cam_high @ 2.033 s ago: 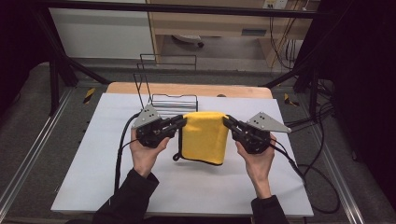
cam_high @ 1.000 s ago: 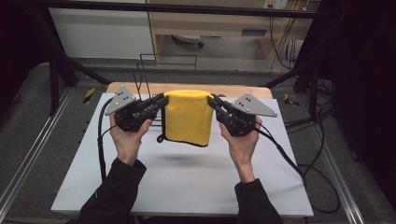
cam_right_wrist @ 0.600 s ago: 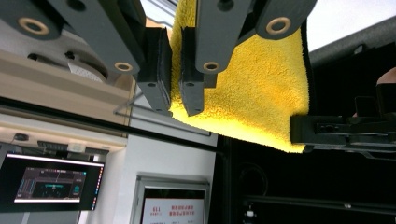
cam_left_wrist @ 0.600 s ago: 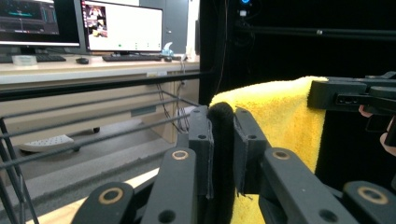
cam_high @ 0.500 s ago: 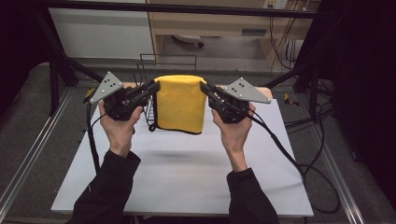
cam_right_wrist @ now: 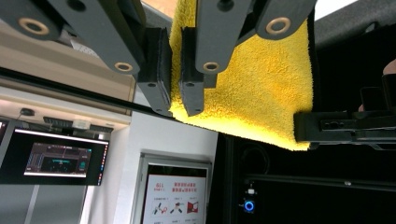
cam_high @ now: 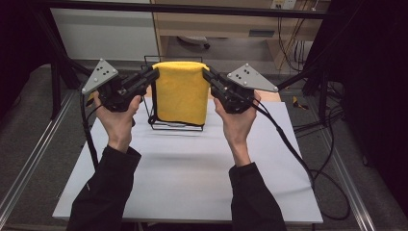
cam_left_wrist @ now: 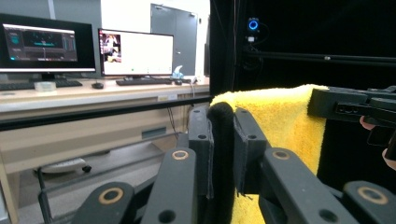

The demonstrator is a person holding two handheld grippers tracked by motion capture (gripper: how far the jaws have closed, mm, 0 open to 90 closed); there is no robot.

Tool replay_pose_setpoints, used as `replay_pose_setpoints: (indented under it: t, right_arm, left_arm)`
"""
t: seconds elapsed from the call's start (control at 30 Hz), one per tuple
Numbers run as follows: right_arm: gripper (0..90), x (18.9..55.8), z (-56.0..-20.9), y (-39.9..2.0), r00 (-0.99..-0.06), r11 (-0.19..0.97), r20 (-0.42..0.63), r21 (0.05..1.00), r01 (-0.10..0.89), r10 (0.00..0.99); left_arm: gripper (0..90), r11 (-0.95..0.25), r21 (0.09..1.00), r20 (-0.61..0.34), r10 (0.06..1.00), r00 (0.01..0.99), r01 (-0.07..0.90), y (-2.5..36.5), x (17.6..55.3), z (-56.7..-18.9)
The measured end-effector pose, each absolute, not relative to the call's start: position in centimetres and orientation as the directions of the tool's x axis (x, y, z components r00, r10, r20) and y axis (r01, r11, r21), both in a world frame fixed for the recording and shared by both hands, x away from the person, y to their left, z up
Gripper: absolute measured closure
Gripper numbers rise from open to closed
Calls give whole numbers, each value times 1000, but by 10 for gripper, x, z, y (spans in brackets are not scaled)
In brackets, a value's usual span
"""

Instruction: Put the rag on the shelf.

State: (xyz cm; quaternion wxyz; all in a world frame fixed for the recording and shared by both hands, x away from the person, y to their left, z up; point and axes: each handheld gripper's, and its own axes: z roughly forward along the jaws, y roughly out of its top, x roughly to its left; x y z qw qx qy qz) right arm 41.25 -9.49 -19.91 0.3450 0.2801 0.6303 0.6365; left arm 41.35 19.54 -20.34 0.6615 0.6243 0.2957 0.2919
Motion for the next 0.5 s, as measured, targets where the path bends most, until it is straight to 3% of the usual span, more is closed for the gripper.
replay_pose_setpoints:
  t: [0.5]
  right_arm:
    - [844,425,-171,-82,-595,18,-88,992,-124,799]
  left_arm:
    - [797,74,995,-19,771,636,-60,204,422,-175]
